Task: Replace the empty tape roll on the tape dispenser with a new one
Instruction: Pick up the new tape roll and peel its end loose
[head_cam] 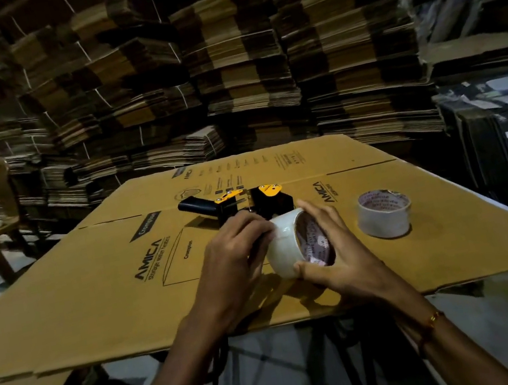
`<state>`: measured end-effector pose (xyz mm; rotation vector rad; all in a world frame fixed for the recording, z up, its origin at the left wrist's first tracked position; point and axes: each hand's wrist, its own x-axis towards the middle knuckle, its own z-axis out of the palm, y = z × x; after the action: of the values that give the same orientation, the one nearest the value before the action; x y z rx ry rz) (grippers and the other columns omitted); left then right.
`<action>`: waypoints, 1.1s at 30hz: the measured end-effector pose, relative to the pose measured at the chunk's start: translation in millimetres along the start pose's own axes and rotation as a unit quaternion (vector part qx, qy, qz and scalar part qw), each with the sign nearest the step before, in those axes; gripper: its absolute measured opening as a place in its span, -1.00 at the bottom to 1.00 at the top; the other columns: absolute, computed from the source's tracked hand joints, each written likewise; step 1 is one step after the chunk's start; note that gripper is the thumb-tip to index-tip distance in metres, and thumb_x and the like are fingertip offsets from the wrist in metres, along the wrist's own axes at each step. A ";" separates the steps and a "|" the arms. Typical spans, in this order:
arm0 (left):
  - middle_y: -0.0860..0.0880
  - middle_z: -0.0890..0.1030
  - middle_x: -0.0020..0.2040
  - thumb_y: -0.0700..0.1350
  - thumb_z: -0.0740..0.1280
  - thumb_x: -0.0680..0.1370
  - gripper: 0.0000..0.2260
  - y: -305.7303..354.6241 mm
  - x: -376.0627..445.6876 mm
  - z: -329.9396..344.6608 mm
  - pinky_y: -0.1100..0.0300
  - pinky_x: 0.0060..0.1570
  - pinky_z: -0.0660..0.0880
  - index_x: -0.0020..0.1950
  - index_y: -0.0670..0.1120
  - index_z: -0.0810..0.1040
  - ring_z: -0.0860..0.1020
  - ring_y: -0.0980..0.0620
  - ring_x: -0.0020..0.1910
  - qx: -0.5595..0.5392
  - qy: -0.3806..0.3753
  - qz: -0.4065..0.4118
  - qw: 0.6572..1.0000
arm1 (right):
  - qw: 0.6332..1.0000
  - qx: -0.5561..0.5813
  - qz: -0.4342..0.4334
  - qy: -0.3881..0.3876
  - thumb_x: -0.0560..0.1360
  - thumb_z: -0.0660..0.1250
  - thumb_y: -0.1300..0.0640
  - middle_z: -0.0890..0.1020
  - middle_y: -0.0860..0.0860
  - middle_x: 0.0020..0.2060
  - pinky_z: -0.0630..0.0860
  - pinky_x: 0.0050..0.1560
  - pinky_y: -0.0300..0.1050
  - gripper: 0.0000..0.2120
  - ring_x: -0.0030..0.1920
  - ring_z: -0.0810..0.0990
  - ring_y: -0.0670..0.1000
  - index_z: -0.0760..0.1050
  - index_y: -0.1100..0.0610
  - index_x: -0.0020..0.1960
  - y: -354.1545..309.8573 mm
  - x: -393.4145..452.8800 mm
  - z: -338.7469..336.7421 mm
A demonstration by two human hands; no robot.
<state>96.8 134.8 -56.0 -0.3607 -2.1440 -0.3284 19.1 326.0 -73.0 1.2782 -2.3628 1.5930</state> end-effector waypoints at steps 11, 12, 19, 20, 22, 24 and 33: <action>0.03 0.54 -0.20 -0.03 0.26 0.56 -0.84 -2.0 -6.3 4.8 0.20 -0.30 0.46 -0.13 -0.09 0.52 0.48 0.12 -0.26 -0.043 0.010 -0.151 0.988 | 0.994 0.053 0.091 0.005 0.16 0.45 -0.44 0.30 -0.14 0.43 0.51 0.27 -0.07 0.14 0.38 0.39 -0.07 -0.02 -0.25 0.59 1.9 4.2 -2.0; 0.04 0.54 -0.22 -0.07 0.29 0.57 -0.87 -0.5 -8.7 5.4 0.28 -0.30 0.42 -0.14 -0.09 0.53 0.48 0.14 -0.26 -0.056 0.011 -0.173 0.983 | 0.995 0.048 0.093 0.004 0.16 0.47 -0.43 0.31 -0.12 0.41 0.53 0.27 -0.03 0.13 0.36 0.41 -0.05 -0.03 -0.26 0.58 3.2 4.1 -2.1; 0.02 0.58 -0.18 -0.13 0.31 0.61 -0.90 12.8 -17.5 14.3 0.18 -0.40 0.51 -0.11 -0.03 0.53 0.58 0.03 -0.20 -0.269 -0.007 -0.342 0.900 | 0.972 0.189 0.133 0.035 0.30 0.55 0.00 0.43 -0.07 0.23 0.56 0.11 -0.10 -0.09 0.21 0.52 0.00 0.13 -0.20 0.51 -0.3 4.2 -8.0; 0.00 0.59 -0.16 -0.12 0.30 0.61 -0.89 14.0 -17.1 16.1 0.19 -0.40 0.50 -0.12 -0.02 0.53 0.58 0.00 -0.18 -0.289 -0.005 -0.357 0.888 | 0.965 0.219 0.138 0.039 0.30 0.54 0.05 0.45 -0.06 0.22 0.59 0.14 -0.02 -0.13 0.20 0.54 0.01 0.17 -0.18 0.49 0.0 4.6 -9.3; -0.02 0.60 -0.14 -0.06 0.29 0.58 -0.90 14.5 -16.6 19.1 0.15 -0.38 0.49 -0.14 0.03 0.52 0.59 -0.05 -0.15 -0.308 -0.001 -0.383 0.871 | 0.952 0.265 0.147 0.048 0.28 0.54 0.10 0.46 0.02 0.24 0.58 0.23 0.15 -0.17 0.23 0.56 0.09 0.25 -0.15 0.45 2.3 6.0 -10.6; -0.04 0.61 -0.12 -0.03 0.29 0.56 -0.91 14.6 -16.9 19.5 0.09 -0.34 0.48 -0.14 0.05 0.53 0.60 -0.10 -0.12 -0.324 -0.007 -0.408 0.854 | 0.946 0.282 0.155 0.044 0.27 0.55 0.12 0.46 0.08 0.26 0.56 0.26 0.20 -0.21 0.24 0.56 0.15 0.29 -0.13 0.41 5.3 8.0 -10.4; -0.06 0.63 -0.15 -0.18 0.29 0.63 -0.89 25.5 -12.2 14.1 0.11 -0.22 0.58 -0.07 -0.16 0.55 0.64 0.04 -0.14 -0.395 -0.013 -0.421 0.816 | 0.978 0.150 0.140 0.046 0.41 0.45 -0.25 0.42 -0.04 0.30 0.56 0.24 0.08 -0.22 0.18 0.55 0.01 0.13 -0.21 0.50 -1.0 9.0 -0.3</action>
<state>102.4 161.7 -71.4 0.1785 -1.9762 -1.7502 13.6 320.6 -68.3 0.9063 -2.3994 2.1077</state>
